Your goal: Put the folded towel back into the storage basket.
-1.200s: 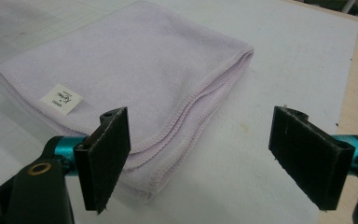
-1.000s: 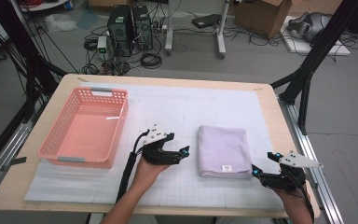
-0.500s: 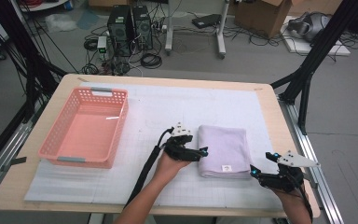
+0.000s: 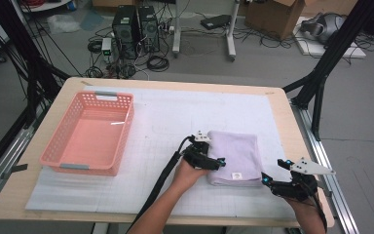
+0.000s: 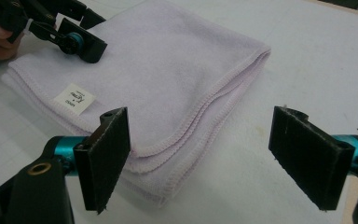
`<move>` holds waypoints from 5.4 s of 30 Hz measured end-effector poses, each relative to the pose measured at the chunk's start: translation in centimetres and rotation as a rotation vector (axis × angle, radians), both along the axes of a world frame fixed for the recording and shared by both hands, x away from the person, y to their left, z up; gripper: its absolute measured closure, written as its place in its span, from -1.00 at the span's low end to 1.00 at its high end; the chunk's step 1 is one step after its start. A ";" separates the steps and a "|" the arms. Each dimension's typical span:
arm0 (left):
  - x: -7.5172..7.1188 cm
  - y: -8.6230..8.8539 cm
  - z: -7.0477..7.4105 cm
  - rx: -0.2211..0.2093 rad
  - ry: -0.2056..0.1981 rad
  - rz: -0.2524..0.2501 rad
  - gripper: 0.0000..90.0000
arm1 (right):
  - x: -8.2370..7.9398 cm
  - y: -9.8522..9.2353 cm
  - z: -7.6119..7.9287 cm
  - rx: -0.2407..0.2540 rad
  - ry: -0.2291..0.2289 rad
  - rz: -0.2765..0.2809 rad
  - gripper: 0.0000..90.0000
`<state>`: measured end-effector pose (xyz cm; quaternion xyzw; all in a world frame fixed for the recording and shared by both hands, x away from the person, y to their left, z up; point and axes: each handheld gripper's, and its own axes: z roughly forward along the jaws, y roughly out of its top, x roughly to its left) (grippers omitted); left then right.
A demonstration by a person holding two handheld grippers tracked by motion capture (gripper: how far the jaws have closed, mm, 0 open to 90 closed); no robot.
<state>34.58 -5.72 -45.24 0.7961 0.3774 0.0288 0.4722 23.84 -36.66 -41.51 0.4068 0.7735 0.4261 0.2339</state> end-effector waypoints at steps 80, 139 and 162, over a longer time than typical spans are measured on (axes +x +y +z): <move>-3.5 11.8 4.2 -0.189 -0.274 -0.070 0.55 | 0.4 1.0 -0.5 0.020 0.028 0.025 -0.56; -7.2 19.8 14.9 -0.317 -0.588 -0.091 0.55 | 0.3 1.3 -0.2 0.032 0.020 0.028 -0.56; -7.4 25.8 16.7 -0.308 -0.639 0.031 0.55 | 0.4 1.7 -0.2 0.029 0.023 0.032 -0.56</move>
